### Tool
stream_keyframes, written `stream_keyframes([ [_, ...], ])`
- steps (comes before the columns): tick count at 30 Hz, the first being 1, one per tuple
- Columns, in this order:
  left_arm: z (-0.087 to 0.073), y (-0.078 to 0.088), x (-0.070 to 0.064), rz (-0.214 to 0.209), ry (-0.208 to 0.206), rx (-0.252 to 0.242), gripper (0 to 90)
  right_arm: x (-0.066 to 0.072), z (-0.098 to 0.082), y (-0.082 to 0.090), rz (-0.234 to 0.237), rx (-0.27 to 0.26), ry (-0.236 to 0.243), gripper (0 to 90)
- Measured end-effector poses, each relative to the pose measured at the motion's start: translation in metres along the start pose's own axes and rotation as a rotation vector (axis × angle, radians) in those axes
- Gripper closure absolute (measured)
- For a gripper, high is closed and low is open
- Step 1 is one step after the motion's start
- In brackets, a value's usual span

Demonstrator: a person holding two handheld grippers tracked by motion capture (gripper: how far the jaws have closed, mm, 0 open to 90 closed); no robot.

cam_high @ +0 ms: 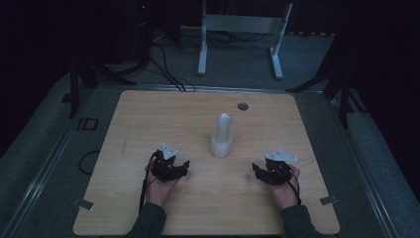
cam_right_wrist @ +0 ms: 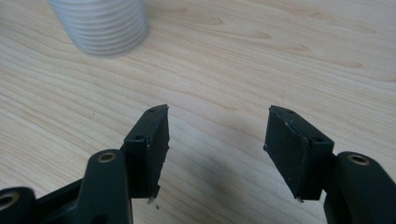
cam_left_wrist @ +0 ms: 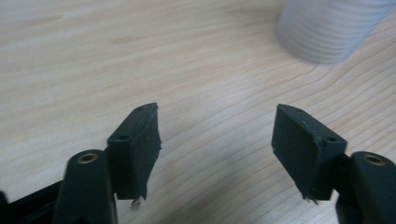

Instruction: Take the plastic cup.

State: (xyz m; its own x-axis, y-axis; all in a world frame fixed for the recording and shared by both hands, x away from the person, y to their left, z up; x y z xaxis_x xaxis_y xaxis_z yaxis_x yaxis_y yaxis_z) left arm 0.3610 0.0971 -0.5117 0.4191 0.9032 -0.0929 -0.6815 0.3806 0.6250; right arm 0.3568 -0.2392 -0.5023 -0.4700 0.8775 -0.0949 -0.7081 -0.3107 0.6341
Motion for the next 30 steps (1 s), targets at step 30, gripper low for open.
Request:
stream_keyframes([
  [30, 0.056, -0.009, -0.032, -0.154, -0.079, -0.081, 35.4, 0.018, 0.058, 0.011, 0.085, -0.089, 0.094, 38.5],
])
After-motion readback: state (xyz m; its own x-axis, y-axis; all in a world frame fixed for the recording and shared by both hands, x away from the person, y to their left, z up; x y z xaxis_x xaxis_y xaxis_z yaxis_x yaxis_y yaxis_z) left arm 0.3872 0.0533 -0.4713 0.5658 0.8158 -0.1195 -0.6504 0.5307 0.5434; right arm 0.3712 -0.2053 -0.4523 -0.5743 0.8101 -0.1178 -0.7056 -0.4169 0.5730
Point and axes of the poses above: each handheld gripper's, and its own axes: y roughly backward along the jaws, z roughly out of its top, x roughly to its left, the point moved 4 cm from there along -y, roughly forward along the jaws, and after that the axes turned 3 degrees about y, right-handed, at the moved point
